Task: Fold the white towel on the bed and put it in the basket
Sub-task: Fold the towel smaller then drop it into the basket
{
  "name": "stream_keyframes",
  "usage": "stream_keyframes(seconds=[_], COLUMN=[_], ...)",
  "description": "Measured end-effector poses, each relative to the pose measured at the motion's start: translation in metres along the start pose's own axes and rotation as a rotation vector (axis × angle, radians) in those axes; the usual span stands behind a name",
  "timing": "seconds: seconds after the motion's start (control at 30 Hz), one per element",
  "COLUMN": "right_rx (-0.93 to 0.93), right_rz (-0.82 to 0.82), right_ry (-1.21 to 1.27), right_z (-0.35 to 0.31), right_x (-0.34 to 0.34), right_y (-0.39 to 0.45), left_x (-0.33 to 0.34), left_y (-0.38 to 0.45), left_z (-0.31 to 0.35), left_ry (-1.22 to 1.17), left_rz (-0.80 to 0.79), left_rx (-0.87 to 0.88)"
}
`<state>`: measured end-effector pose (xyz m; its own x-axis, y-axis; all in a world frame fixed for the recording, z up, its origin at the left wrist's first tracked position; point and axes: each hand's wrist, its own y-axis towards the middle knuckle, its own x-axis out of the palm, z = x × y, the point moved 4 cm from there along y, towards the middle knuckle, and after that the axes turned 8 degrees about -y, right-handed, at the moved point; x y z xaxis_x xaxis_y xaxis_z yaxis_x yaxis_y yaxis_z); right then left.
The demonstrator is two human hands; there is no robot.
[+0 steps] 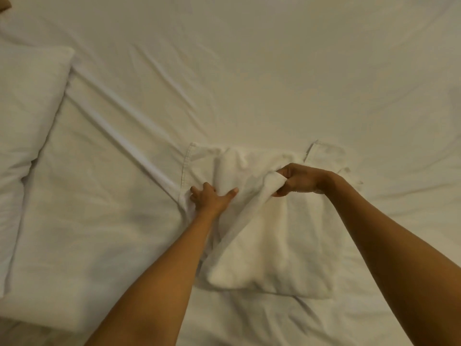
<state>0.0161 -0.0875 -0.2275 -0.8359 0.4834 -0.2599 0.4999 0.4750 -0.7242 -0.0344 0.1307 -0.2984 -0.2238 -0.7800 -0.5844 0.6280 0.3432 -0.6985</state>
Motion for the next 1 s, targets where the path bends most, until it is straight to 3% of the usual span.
stream_keyframes(seconds=[0.13, 0.3, 0.43, 0.57, 0.63, 0.73, 0.8, 0.9, 1.0], right_rx=[-0.020, -0.007, -0.039, -0.052, -0.046, -0.053, -0.073, -0.078, 0.003], right_rz=[0.031, 0.045, 0.032, 0.035, 0.054, 0.092, 0.094, 0.157, 0.434], right_ry=[0.026, 0.029, 0.057, 0.066, 0.083, 0.105, 0.134, 0.020, -0.315], right_z=[-0.001, 0.004, 0.000, 0.001, 0.003, -0.003, -0.013, -0.029, -0.036], right_x=[-0.005, -0.006, -0.011, -0.022, -0.027, -0.032, -0.036, -0.037, -0.028], right_y=[0.003, 0.001, -0.007, -0.015, -0.017, -0.018, -0.014, 0.006, 0.041], left_x=[0.014, 0.013, 0.000, 0.006, 0.008, 0.007, 0.006, -0.003, -0.016], left_y=[-0.003, -0.012, -0.040, -0.074, -0.069, -0.044, -0.030, -0.010, 0.006], left_z=[0.009, 0.016, 0.022, 0.030, 0.035, 0.036, 0.032, 0.027, 0.016], left_ry=[-0.040, -0.186, -0.094, -0.159, -0.324, -0.727, -0.826, -0.786, -0.805], left_rz=[0.025, -0.008, 0.157, 0.050, -0.140, -0.417, -0.545, -0.586, -0.506], left_rx=[0.112, 0.132, 0.366, 0.573, 0.451, 0.012, -0.162, -0.147, -0.145])
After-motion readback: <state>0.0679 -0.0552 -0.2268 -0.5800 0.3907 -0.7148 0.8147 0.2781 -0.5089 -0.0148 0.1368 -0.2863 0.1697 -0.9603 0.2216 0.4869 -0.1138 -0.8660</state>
